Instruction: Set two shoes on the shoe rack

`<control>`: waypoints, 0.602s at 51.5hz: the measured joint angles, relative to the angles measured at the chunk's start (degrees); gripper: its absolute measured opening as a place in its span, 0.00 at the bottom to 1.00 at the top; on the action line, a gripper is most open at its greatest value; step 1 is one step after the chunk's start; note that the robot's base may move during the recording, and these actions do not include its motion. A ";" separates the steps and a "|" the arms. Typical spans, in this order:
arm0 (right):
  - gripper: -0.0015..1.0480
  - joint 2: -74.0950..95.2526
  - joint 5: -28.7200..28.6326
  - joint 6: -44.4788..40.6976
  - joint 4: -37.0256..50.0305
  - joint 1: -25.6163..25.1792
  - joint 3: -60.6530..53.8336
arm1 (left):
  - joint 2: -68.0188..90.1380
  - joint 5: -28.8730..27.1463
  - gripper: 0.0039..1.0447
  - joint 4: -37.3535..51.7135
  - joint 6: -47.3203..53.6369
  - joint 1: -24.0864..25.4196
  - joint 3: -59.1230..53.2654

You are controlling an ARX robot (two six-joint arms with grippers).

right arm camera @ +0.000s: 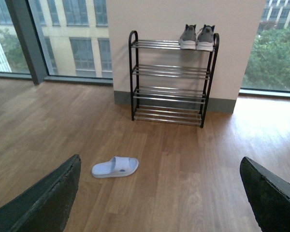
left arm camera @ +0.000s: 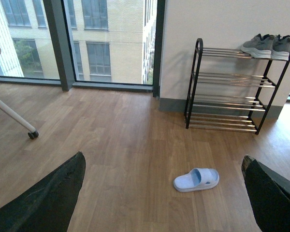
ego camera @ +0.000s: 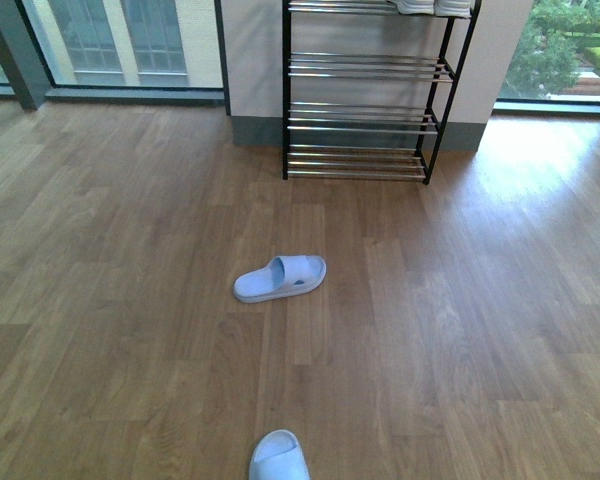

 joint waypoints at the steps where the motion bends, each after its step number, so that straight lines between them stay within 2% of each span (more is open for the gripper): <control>1: 0.91 -0.07 0.00 0.00 0.00 0.00 0.00 | 0.00 0.00 0.91 0.00 0.00 0.00 0.00; 31: 0.91 -0.11 0.17 0.00 0.00 0.00 0.00 | 0.00 0.17 0.91 0.00 0.00 0.00 0.00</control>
